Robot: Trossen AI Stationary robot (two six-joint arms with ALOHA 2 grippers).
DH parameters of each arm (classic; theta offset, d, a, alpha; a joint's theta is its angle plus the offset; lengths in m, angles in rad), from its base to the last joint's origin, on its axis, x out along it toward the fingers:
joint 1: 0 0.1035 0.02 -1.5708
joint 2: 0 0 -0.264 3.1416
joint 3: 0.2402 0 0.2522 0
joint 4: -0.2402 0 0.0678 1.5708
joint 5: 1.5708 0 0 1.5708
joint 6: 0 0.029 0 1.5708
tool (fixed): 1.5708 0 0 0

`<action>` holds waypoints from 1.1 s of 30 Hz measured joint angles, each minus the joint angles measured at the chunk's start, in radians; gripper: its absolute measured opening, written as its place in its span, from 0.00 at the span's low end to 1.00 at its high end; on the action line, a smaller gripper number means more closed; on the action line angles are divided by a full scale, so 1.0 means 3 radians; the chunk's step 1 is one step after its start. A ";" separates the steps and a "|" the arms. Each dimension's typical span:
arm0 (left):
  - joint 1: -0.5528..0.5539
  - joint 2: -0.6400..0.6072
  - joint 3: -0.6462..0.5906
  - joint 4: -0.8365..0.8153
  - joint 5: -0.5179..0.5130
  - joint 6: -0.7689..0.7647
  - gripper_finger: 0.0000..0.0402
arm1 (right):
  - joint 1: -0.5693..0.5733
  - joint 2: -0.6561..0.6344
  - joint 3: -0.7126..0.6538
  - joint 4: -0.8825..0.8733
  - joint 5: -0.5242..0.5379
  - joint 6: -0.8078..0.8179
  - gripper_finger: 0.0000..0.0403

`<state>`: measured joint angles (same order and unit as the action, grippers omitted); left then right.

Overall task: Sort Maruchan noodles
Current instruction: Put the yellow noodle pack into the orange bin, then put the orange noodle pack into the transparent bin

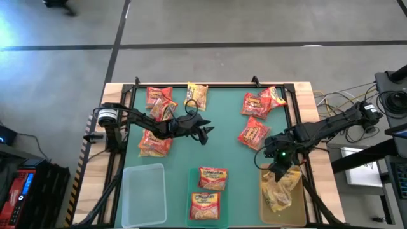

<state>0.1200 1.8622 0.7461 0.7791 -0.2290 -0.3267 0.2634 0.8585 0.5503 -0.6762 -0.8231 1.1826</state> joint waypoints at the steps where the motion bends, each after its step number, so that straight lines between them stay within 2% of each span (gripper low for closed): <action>1: 0.0000 0.0000 0.0006 0.0000 -0.0001 -0.0001 0.40 | -0.0006 -0.0001 -0.0001 0.0000 -0.0090 0.0077 0.48; 3: 0.0000 0.0000 0.0034 0.0005 0.0001 -0.0001 0.40 | -0.0005 -0.0013 -0.0001 0.0000 -0.0052 0.0130 0.48; 9: -0.0001 0.0000 0.0088 0.0014 0.0033 0.0008 0.40 | -0.0109 -0.0019 -0.0001 0.0046 0.0508 -0.0101 0.49; 15: -0.0001 0.0000 0.0088 0.0010 0.0055 0.0009 0.40 | -0.0347 -0.0020 -0.0001 0.0439 0.0565 -0.0140 0.49; 18: 0.0000 0.0000 0.0088 0.0009 0.0098 0.0012 0.40 | -0.0520 -0.0017 0.0000 0.0531 0.0585 -0.0271 0.49; 22: 0.0000 0.0000 0.0088 0.0007 0.0099 0.0047 0.40 | -0.0776 0.0039 -0.0001 0.0494 0.0854 -0.0437 0.49; 28: 0.0000 0.0000 0.0088 -0.0007 0.0191 0.0053 0.40 | -0.1238 0.0193 -0.0001 0.0525 0.0843 -0.0664 0.49; 33: -0.0001 0.0000 0.0088 -0.0009 0.0211 0.0071 0.40 | -0.1682 0.0285 -0.0001 0.0520 0.1269 -0.1025 0.49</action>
<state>0.1196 1.8622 0.7727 0.7765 -0.1658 -0.3054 -0.2411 0.9440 0.5499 -0.5201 -0.4424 0.8750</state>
